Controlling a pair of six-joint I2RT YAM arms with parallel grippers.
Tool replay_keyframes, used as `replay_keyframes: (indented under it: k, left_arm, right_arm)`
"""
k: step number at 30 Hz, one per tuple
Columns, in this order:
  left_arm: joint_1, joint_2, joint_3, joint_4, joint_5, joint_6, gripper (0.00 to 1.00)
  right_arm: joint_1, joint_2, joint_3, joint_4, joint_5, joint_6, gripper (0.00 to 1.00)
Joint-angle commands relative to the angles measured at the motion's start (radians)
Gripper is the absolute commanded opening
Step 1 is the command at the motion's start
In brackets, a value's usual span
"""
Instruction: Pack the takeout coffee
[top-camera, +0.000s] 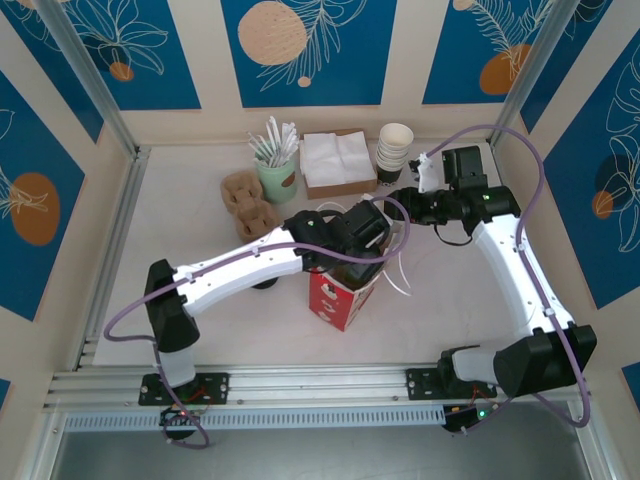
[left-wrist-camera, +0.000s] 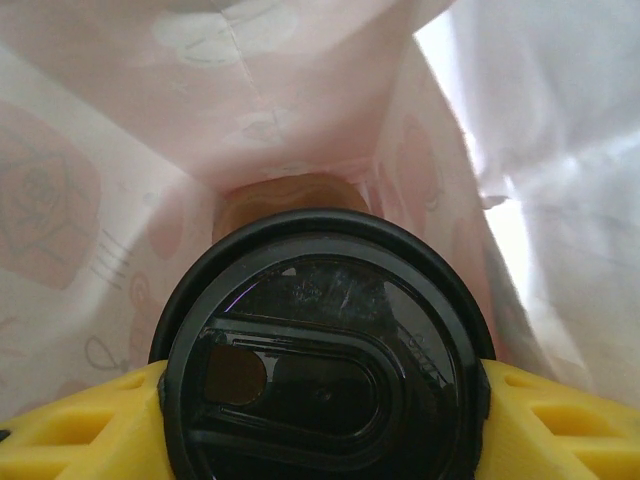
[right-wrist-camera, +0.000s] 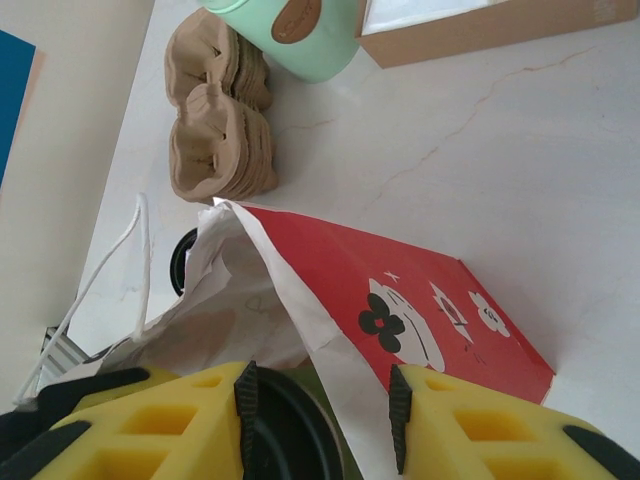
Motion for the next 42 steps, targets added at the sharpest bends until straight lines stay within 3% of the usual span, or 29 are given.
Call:
replay_keyframes:
  k: [1,9,22,32,42]
  left_arm:
    - [0.019,-0.01,0.02,0.052,-0.013,0.038,0.64]
    - [0.083,-0.068,-0.105,0.201,0.073,0.134,0.65]
    - [0.127,-0.067,-0.093,0.205,0.204,0.172,0.62]
    - [0.129,-0.048,-0.057,0.134,0.146,0.067,0.61]
    - [0.13,-0.084,-0.114,0.139,0.112,0.038,0.62]
  right_arm:
    - [-0.007,-0.065,-0.005,0.004,-0.013,-0.035,0.43]
    - [-0.044,-0.13,-0.053,0.062,0.03,-0.04,0.49]
    - [-0.167,-0.039,0.005,0.055,-0.134,0.055,0.51]
    - [-0.145,-0.005,-0.001,0.049,-0.16,-0.02,0.53]
    - [-0.099,0.043,0.004,0.041,-0.157,-0.279,0.57]
